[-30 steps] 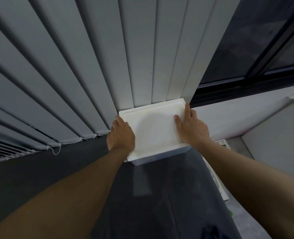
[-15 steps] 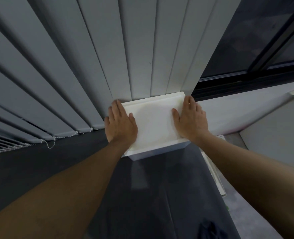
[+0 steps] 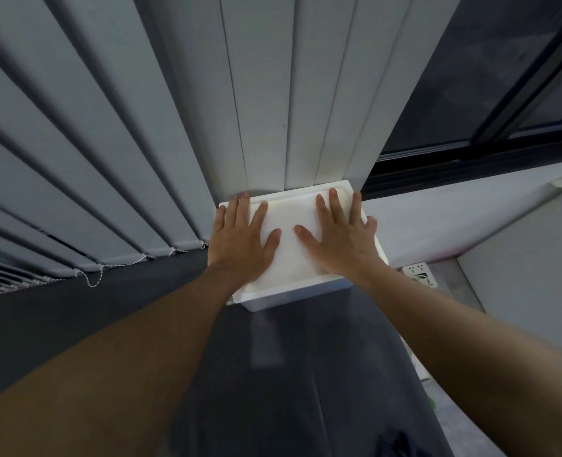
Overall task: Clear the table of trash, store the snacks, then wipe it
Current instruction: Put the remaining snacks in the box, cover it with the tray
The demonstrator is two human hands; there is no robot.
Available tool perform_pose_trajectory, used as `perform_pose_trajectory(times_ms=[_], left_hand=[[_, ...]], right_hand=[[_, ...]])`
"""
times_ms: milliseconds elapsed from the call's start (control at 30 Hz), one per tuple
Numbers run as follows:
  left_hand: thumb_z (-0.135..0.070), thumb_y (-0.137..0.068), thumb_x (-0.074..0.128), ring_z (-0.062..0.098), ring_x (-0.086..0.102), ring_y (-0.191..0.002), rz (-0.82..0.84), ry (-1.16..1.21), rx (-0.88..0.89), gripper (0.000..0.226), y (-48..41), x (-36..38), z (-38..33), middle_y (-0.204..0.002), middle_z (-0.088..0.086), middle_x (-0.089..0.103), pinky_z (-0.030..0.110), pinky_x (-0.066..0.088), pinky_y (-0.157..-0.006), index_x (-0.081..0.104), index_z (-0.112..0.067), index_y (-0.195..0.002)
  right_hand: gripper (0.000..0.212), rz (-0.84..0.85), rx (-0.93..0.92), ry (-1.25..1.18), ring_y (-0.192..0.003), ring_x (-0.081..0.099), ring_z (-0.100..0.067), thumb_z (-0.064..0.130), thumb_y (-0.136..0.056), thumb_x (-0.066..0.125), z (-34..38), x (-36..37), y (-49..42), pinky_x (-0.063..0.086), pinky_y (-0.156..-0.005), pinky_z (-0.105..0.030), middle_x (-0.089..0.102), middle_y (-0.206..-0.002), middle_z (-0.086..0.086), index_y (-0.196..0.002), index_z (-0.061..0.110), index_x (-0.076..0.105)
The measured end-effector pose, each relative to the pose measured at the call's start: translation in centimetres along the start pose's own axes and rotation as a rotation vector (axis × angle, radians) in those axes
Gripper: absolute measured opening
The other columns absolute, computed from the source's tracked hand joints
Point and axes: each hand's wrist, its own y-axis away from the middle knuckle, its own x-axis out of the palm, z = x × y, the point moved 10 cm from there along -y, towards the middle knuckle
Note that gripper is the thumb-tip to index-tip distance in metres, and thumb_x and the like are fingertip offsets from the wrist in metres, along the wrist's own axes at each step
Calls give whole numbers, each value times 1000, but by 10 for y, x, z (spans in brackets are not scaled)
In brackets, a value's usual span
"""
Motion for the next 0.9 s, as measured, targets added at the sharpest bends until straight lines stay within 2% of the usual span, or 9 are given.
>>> perform_pose_trajectory(times_ms=[167, 267, 333, 433, 500, 633, 767, 833, 900], left_hand=[[-66, -95, 15, 29, 10, -151, -38, -5, -16, 70, 0, -2, 2, -164, 9, 15, 50, 7, -123, 25, -25, -151], [-66, -96, 20, 30, 8, -152, -46, 41, -48, 75, 3, -4, 3, -164, 11, 14, 48, 6, -124, 23, -18, -153], [-63, -97, 32, 31, 12, -150, -70, 135, -103, 79, 7, -10, 8, -162, 13, 18, 45, 9, -123, 23, -9, -153], [-47, -97, 48, 33, 23, -143, -93, 322, -186, 74, 14, -15, 18, -154, 15, 25, 44, 21, -118, 24, -3, -150], [-33, -97, 51, 35, 26, -140, -118, 432, -248, 65, 22, -17, 24, -150, 18, 26, 45, 26, -117, 27, 1, -147], [-11, -96, 48, 37, 38, -125, -158, 480, -400, 44, 36, -21, 37, -134, 22, 39, 43, 34, -106, 39, 3, -137], [0, -94, 44, 37, 42, -117, -121, 438, -420, 34, 36, -20, 45, -128, 23, 44, 40, 35, -99, 46, 2, -128], [1, -92, 46, 37, 41, -116, -112, 405, -377, 41, 34, -16, 39, -126, 22, 41, 41, 38, -97, 42, 3, -133], [-2, -92, 47, 37, 40, -116, -90, 359, -339, 52, 34, -9, 33, -127, 20, 37, 45, 44, -95, 34, 0, -142]], right_hand=[[84, -97, 69, -47, -149, 5, -34, 83, -85, 13, -4, -9, 2, 30, -101, -62, 11, -163, 4, -151, 32, 17], [89, -126, 219, -128, -138, 29, -30, 83, -84, 22, -16, -14, 5, 36, -97, -54, 19, -158, -1, -148, 21, 24], [82, -147, 295, -213, -128, 43, -30, 70, -92, 32, -26, -19, 9, 40, -95, -50, 32, -149, -9, -146, 10, 28], [42, -155, 319, -343, -109, 56, -36, 36, -102, 42, -44, -26, 10, 44, -89, -45, 45, -129, -13, -132, 6, 44], [26, -125, 345, -380, -103, 57, -38, 17, -101, 40, -62, -26, 9, 43, -81, -40, 49, -123, -14, -120, 6, 56], [28, -143, 342, -360, -87, 51, -31, 17, -101, 40, -78, -30, 9, 37, -72, -35, 57, -108, -16, -101, 4, 66], [27, -194, 347, -385, -81, 48, -29, 17, -105, 37, -74, -31, 24, 40, -72, -37, 44, -102, -10, -102, 3, 60], [21, -196, 330, -342, -79, 52, -30, 14, -104, 38, -71, -29, 27, 45, -72, -39, 45, -106, -11, -104, 2, 56], [21, -178, 280, -283, -91, 58, -33, 8, -99, 43, -63, -27, 26, 51, -80, -43, 45, -118, -14, -118, 3, 51]])
